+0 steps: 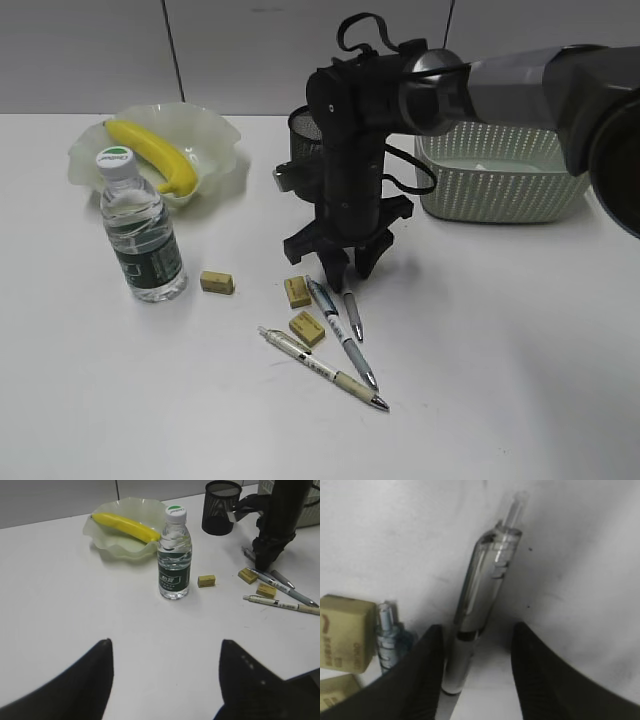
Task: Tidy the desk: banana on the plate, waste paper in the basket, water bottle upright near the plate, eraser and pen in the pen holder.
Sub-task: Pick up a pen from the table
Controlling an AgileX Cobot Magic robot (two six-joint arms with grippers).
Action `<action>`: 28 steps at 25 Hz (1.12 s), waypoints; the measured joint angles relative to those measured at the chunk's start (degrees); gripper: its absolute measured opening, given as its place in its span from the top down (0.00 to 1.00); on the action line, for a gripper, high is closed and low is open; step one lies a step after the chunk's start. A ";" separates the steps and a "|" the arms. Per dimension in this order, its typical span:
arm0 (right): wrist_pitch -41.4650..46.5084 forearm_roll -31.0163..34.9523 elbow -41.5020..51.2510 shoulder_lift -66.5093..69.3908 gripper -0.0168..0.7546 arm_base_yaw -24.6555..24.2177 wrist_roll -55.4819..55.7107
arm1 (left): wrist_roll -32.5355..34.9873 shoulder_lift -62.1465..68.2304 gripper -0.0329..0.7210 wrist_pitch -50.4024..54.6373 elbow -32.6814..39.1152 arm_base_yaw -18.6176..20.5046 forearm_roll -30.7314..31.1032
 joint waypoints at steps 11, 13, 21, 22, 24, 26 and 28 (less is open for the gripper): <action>-0.48 -0.62 -0.24 0.24 0.62 0.05 1.33 | 0.00 0.00 0.30 0.00 0.00 0.00 0.00; -0.59 -0.34 -0.24 0.24 0.62 0.05 1.33 | 0.00 0.00 0.30 0.00 0.00 0.00 0.00; -0.71 -0.22 -0.29 0.39 0.77 0.05 1.39 | 0.05 0.00 0.30 0.00 0.00 0.00 0.00; -0.71 -0.27 -0.29 0.39 0.80 0.05 1.39 | 0.05 0.00 0.30 0.00 0.00 0.00 0.00; -0.48 -0.47 -0.35 0.39 0.80 0.05 1.19 | 0.05 0.00 0.30 0.00 0.00 0.00 0.00; 0.27 -0.47 -0.52 0.44 0.80 0.05 0.62 | 0.05 0.00 0.30 0.00 0.00 0.00 0.00; 1.25 -0.47 -1.05 0.44 0.80 0.05 0.14 | 0.05 0.00 0.30 0.00 0.00 0.00 0.00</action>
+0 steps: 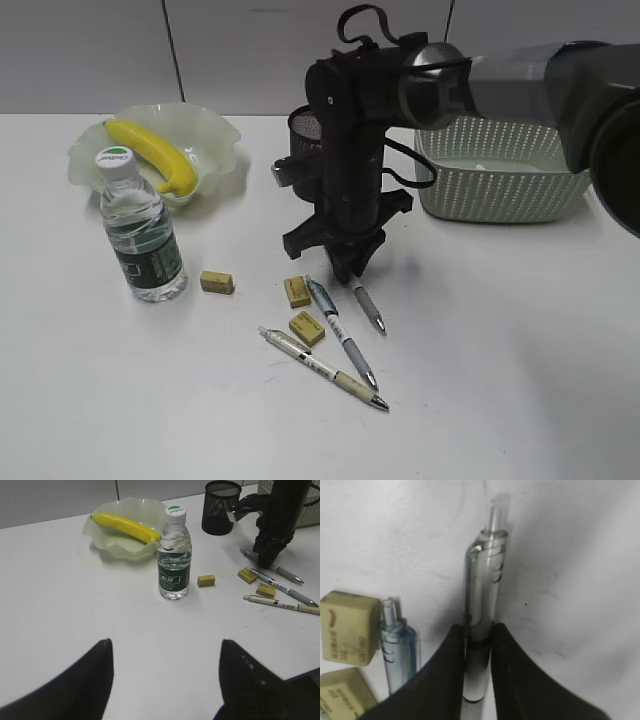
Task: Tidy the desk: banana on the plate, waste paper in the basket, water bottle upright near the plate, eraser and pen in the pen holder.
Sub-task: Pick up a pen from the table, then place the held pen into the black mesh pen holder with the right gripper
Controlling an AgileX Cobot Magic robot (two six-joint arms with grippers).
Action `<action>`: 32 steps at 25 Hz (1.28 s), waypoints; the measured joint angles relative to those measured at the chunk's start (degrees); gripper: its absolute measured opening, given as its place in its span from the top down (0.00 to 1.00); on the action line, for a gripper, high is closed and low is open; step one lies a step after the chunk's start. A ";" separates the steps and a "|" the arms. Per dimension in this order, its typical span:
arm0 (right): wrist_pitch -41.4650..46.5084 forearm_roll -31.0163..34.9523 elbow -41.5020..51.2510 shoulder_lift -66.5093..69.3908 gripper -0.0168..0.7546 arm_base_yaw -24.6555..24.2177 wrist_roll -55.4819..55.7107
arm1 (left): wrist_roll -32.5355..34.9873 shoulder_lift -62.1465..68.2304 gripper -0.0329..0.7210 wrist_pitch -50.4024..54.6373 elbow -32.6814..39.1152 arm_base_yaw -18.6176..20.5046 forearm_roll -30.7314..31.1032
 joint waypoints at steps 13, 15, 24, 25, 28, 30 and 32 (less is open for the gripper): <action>-12.61 5.48 -0.87 -20.01 0.80 0.00 -8.04 | 0.00 0.00 0.30 0.00 0.00 0.00 0.00; -19.52 2.73 -0.93 -21.47 0.80 -0.08 -8.04 | 0.00 0.00 0.30 0.00 0.00 0.00 0.00; -43.54 -0.47 -0.93 -16.07 0.80 -5.26 -6.41 | 0.00 0.00 0.30 0.00 0.00 0.00 0.00; -44.86 -0.47 -0.93 -15.08 0.80 -5.80 -6.35 | 0.00 0.00 0.30 0.00 0.00 0.00 0.00; -49.27 -0.83 -0.87 -11.92 0.80 -6.48 -6.31 | 0.00 0.00 0.30 0.00 0.00 0.00 0.00; -52.56 -0.47 -0.87 -9.93 0.80 -6.54 -6.31 | 0.00 0.00 0.30 0.00 0.00 0.00 0.00; -54.20 -0.47 -0.87 -8.39 0.80 -6.54 -6.31 | 0.00 0.00 0.30 0.00 0.00 0.00 0.00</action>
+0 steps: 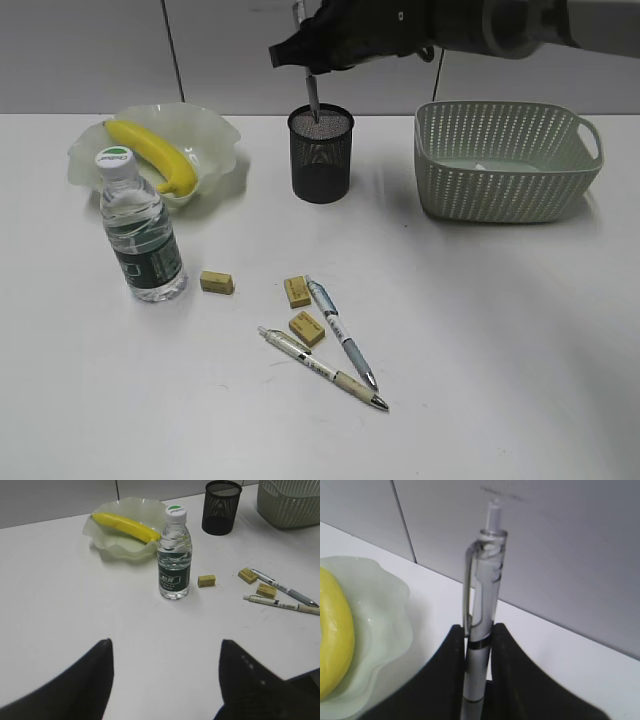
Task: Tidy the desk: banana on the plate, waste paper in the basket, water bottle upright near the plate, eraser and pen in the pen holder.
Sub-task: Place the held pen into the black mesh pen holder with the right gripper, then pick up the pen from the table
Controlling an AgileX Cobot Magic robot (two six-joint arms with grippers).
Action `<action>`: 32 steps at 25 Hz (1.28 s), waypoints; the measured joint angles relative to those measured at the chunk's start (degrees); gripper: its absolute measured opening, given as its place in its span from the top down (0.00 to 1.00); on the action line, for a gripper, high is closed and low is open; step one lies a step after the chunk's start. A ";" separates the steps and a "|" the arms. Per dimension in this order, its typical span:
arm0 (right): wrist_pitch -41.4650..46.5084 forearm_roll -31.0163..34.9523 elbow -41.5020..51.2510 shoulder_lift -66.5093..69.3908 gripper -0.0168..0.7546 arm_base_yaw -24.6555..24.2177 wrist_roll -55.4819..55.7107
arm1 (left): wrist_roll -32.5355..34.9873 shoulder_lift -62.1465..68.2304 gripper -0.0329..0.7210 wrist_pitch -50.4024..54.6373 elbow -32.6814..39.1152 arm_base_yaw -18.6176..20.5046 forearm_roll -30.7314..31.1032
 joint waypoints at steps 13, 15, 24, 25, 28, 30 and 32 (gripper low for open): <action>0.78 0.00 0.04 3.85 0.69 0.00 0.02 | 0.00 0.00 0.31 0.00 0.00 0.00 0.00; 1.80 0.00 0.04 3.69 0.54 0.00 0.02 | 0.00 0.00 0.31 0.00 0.00 0.00 0.00; 21.09 0.00 0.04 -4.76 0.33 0.00 0.02 | 0.00 0.00 0.31 0.00 0.00 0.00 0.00; 25.04 0.00 0.04 -6.64 0.33 0.00 0.07 | 0.00 0.00 0.31 0.00 0.00 0.00 0.00; 37.36 0.00 0.04 -12.10 0.33 0.00 0.07 | 0.00 0.00 0.31 0.00 0.00 0.00 0.00; 45.09 -0.78 0.04 -15.92 0.33 0.00 -0.12 | 0.00 0.00 0.32 0.00 0.00 0.00 0.00; 50.73 -1.99 0.43 -19.41 0.33 0.00 -0.41 | 0.00 0.00 0.32 0.00 0.00 0.00 0.00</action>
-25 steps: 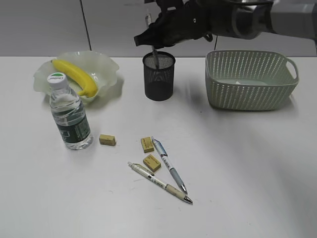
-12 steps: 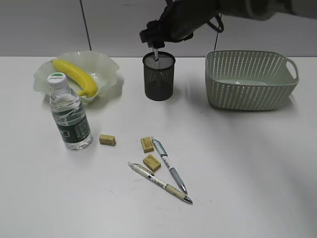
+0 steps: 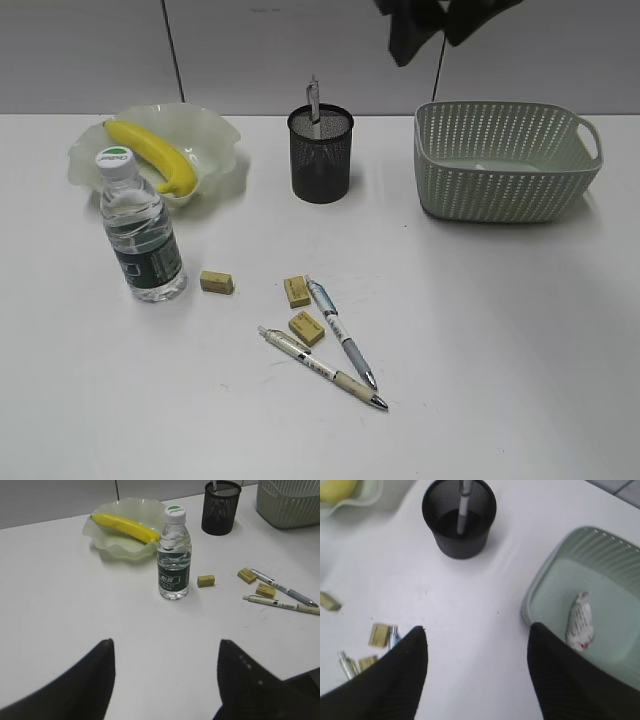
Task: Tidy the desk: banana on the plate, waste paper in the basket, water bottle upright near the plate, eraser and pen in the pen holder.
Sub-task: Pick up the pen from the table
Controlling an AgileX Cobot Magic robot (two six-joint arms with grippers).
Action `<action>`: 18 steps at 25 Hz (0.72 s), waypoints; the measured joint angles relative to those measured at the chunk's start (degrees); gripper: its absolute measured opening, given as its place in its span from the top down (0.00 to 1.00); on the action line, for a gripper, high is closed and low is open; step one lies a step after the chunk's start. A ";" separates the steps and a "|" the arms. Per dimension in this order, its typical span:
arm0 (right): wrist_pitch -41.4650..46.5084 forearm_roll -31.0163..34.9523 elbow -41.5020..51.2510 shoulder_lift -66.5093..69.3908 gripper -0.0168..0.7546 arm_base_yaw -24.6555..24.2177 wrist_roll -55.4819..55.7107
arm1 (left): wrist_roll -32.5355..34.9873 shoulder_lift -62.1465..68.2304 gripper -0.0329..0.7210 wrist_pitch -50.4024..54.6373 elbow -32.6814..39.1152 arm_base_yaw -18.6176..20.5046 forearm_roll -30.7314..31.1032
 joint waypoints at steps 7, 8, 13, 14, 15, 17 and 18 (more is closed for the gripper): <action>8.61 -0.80 10.83 -16.60 0.34 0.00 -0.17 | 0.00 0.00 0.33 0.00 0.00 0.00 0.00; 8.61 -0.52 13.51 -19.83 0.35 0.00 -0.17 | 0.00 0.00 0.33 0.00 0.00 0.00 0.00; 8.78 1.58 27.87 -36.54 0.38 0.00 -1.36 | 0.00 0.00 0.33 0.00 0.00 0.00 0.00; 8.84 1.99 30.51 -40.32 0.39 0.00 -1.57 | 0.00 0.00 0.33 0.00 0.00 0.00 0.00; 8.84 1.99 33.74 -44.16 0.39 0.00 -1.63 | 0.00 0.00 0.33 0.00 0.00 0.00 0.00; 8.84 1.99 39.73 -51.24 0.41 0.00 -1.68 | 0.00 0.00 0.33 0.00 0.00 0.00 0.00; 8.90 1.99 43.01 -55.18 0.42 0.00 -1.68 | 0.00 0.00 0.33 0.00 0.00 0.00 0.00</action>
